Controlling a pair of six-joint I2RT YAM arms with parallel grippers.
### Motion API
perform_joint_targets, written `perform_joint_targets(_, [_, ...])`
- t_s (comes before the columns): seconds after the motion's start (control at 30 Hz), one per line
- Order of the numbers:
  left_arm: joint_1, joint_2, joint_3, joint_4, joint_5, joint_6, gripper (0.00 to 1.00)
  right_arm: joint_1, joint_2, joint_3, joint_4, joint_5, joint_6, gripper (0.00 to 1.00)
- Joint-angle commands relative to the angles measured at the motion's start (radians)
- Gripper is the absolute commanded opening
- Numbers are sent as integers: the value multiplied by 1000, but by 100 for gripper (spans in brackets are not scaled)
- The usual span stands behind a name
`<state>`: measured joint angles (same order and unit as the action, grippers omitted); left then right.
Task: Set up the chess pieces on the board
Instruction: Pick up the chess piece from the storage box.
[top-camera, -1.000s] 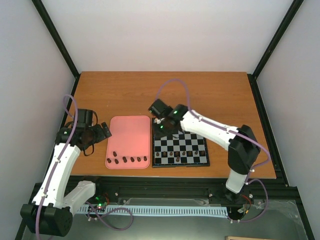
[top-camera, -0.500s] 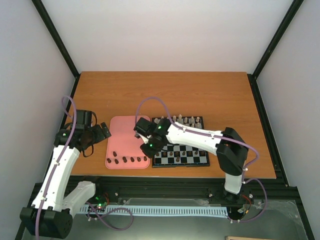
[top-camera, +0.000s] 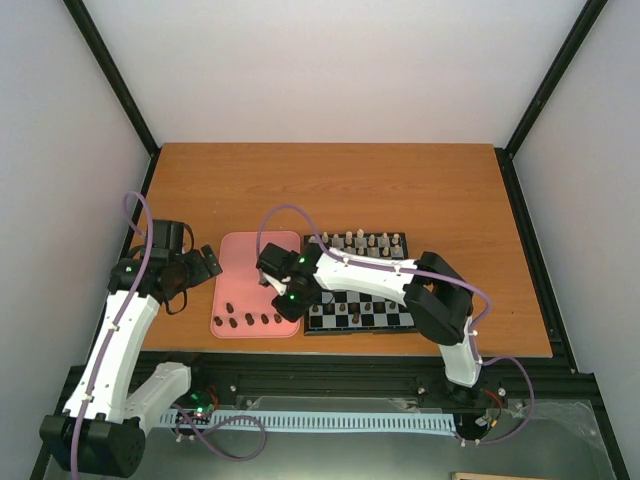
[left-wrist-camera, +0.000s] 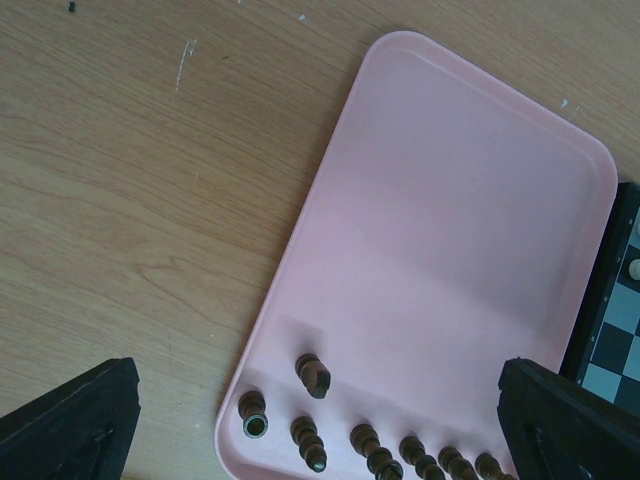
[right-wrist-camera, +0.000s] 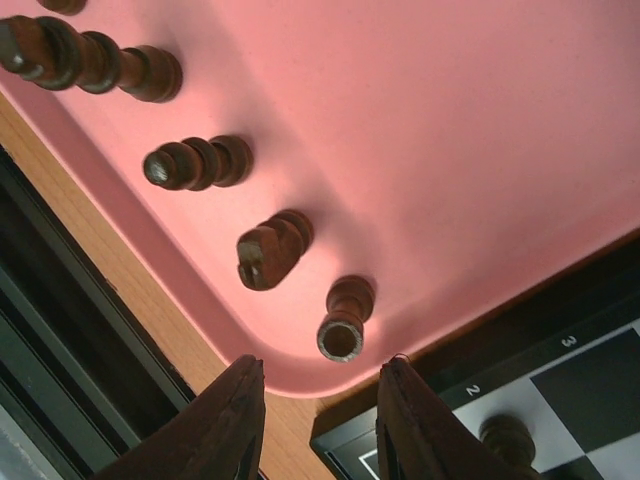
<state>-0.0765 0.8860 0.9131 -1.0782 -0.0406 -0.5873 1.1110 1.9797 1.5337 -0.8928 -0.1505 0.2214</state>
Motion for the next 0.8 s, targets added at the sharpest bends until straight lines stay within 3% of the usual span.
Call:
perform_joint_targets(0.0, [7, 2, 35, -13, -7, -3, 100, 25, 35, 40, 7, -13, -23, 32])
perform_joint_targets(0.47, [7, 22, 31, -1, -5, 5, 100, 30, 89, 68, -12, 43, -14, 29])
perform_joint_targets(0.77, [6, 34, 38, 1, -5, 14, 100, 29, 103, 83, -19, 51, -16, 22])
